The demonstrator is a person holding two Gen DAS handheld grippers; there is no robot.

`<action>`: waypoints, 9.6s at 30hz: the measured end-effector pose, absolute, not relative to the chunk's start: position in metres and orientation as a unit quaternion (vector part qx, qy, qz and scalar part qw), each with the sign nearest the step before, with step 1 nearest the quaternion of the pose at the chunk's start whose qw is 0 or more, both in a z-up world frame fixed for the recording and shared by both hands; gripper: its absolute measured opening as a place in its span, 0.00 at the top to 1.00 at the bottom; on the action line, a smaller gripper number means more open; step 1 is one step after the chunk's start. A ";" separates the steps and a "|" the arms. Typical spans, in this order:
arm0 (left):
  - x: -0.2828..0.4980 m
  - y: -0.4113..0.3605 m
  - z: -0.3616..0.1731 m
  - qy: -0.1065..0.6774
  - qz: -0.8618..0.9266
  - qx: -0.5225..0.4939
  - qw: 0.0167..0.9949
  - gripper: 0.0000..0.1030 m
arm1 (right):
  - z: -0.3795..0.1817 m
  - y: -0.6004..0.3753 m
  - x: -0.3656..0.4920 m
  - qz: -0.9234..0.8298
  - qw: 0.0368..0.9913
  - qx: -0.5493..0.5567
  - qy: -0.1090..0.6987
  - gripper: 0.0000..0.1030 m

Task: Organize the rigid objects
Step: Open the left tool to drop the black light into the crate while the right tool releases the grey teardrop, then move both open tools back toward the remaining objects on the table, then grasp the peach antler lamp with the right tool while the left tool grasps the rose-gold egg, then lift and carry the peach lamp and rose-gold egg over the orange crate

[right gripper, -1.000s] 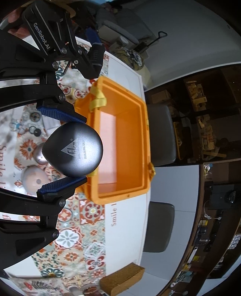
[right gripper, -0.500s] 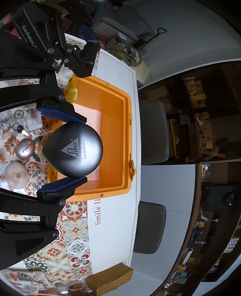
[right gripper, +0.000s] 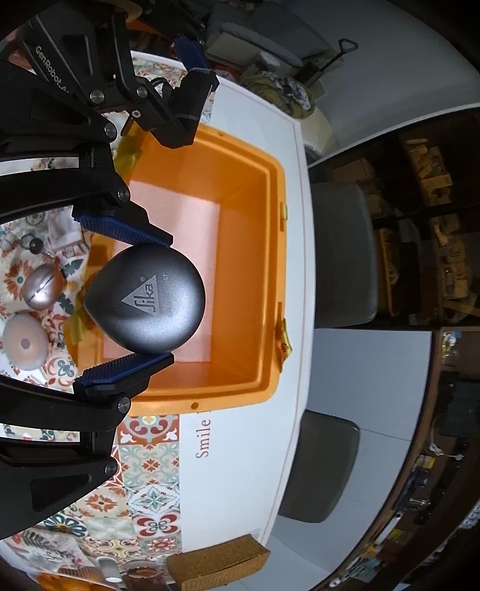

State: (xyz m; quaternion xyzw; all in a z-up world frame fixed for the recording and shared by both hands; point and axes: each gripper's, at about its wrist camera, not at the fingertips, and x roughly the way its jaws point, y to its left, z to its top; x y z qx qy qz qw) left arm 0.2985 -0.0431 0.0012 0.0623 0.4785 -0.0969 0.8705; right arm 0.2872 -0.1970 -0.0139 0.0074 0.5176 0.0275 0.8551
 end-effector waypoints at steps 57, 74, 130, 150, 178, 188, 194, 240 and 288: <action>0.226 -0.047 0.019 0.457 -0.059 0.039 0.887 0.09 | 0.010 -0.232 0.205 0.011 0.882 0.036 0.471 0.30; 0.190 -0.064 -0.011 0.470 -0.069 0.051 0.879 0.09 | -0.023 -0.252 0.155 -0.001 0.875 0.062 0.480 0.30; 0.173 -0.090 -0.154 0.612 -0.055 0.091 0.784 0.09 | -0.171 -0.253 0.157 0.000 0.787 0.033 0.616 0.23; 0.179 -0.087 -0.167 0.620 -0.062 0.086 0.777 0.09 | -0.204 -0.244 0.185 -0.004 0.783 0.011 0.622 0.24; 0.179 -0.128 -0.136 0.554 -0.264 0.156 0.774 0.10 | -0.159 -0.292 0.121 -0.125 0.786 0.142 0.588 0.28; 0.191 -0.155 -0.153 0.547 -0.309 0.194 0.754 0.14 | -0.165 -0.298 0.118 -0.144 0.775 0.148 0.597 0.28; 0.194 -0.164 -0.167 0.551 -0.311 0.213 0.744 0.24 | -0.170 -0.304 0.119 -0.152 0.770 0.148 0.602 0.28; 0.171 -0.107 -0.105 0.517 -0.220 0.097 0.822 0.37 | -0.139 -0.279 0.119 -0.112 0.796 0.112 0.585 0.28; 0.212 -0.035 0.009 0.413 -0.133 0.047 0.900 0.37 | -0.026 -0.213 0.200 -0.021 0.880 0.053 0.472 0.28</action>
